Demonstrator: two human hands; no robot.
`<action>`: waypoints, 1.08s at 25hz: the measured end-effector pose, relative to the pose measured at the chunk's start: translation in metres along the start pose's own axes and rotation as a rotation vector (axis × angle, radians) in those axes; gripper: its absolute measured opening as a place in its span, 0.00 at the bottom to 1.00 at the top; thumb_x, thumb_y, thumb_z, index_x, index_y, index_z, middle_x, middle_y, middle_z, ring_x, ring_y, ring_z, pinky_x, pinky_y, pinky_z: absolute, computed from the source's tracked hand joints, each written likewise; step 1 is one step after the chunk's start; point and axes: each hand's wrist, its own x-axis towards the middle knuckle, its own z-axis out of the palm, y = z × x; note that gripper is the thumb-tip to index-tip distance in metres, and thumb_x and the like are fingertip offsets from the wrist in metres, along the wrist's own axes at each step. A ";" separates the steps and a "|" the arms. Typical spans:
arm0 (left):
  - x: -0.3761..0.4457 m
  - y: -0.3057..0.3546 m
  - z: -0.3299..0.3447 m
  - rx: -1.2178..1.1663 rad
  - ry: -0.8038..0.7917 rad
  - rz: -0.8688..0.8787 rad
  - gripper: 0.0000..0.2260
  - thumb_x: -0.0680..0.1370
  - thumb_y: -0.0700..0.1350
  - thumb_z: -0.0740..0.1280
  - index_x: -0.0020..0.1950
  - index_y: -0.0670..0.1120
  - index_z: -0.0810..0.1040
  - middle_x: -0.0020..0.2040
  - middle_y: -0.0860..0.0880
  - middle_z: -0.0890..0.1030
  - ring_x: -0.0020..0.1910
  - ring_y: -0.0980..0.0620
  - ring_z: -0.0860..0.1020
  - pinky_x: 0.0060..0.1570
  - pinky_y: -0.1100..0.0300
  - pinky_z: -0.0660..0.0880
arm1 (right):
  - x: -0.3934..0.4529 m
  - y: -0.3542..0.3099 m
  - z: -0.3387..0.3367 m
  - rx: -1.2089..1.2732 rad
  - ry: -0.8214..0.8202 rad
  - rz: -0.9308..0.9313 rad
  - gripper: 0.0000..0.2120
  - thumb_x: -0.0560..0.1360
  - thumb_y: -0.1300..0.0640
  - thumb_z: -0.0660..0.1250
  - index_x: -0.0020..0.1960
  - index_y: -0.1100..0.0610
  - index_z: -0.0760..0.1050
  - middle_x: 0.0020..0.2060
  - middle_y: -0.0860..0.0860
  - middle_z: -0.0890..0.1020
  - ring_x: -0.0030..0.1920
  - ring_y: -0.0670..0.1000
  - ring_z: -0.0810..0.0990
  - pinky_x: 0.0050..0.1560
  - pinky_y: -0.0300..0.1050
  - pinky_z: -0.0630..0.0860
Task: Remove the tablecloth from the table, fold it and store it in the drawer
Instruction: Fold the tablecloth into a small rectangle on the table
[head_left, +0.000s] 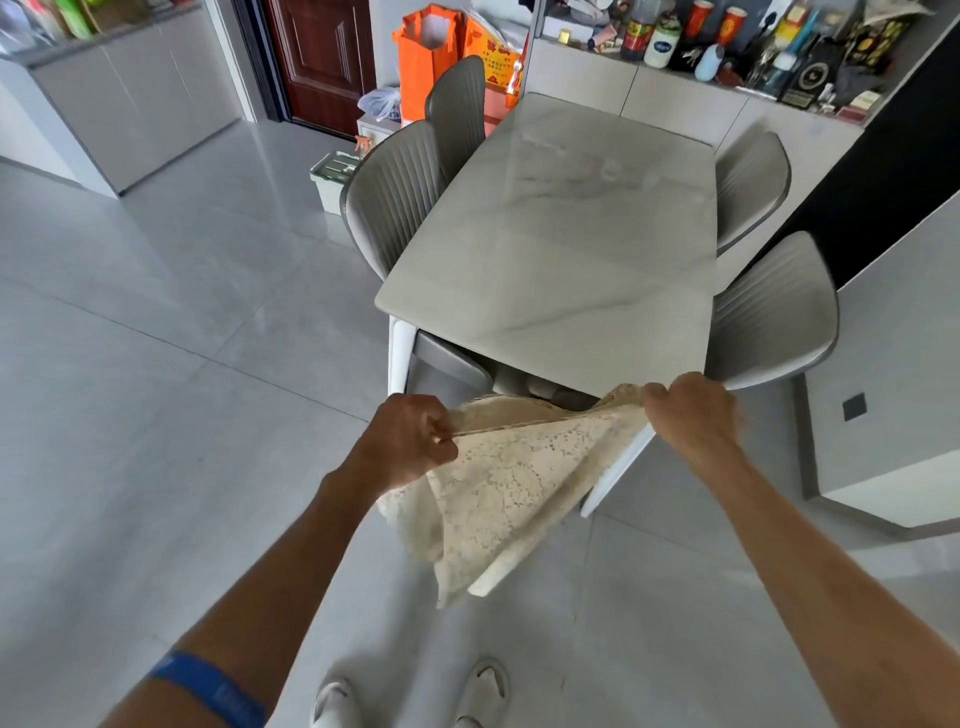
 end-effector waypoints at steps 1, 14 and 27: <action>0.007 0.008 -0.012 0.007 -0.070 0.054 0.08 0.63 0.38 0.75 0.34 0.52 0.81 0.32 0.56 0.80 0.31 0.59 0.78 0.34 0.66 0.72 | 0.005 0.008 0.002 -0.076 -0.041 0.005 0.18 0.73 0.47 0.57 0.41 0.62 0.75 0.36 0.58 0.81 0.38 0.59 0.80 0.44 0.48 0.78; 0.007 0.068 -0.086 0.205 -0.222 0.211 0.06 0.63 0.40 0.74 0.35 0.51 0.82 0.32 0.55 0.79 0.33 0.57 0.77 0.34 0.61 0.74 | -0.014 0.013 0.078 0.374 -0.157 -0.287 0.13 0.72 0.53 0.71 0.45 0.54 0.67 0.36 0.48 0.79 0.39 0.54 0.77 0.40 0.47 0.72; -0.002 -0.014 -0.154 0.413 -0.049 0.054 0.07 0.64 0.38 0.74 0.39 0.48 0.85 0.32 0.54 0.80 0.33 0.53 0.78 0.31 0.66 0.71 | -0.032 -0.064 0.003 0.056 -0.170 -1.081 0.13 0.72 0.69 0.61 0.41 0.50 0.69 0.28 0.48 0.76 0.28 0.50 0.75 0.31 0.43 0.70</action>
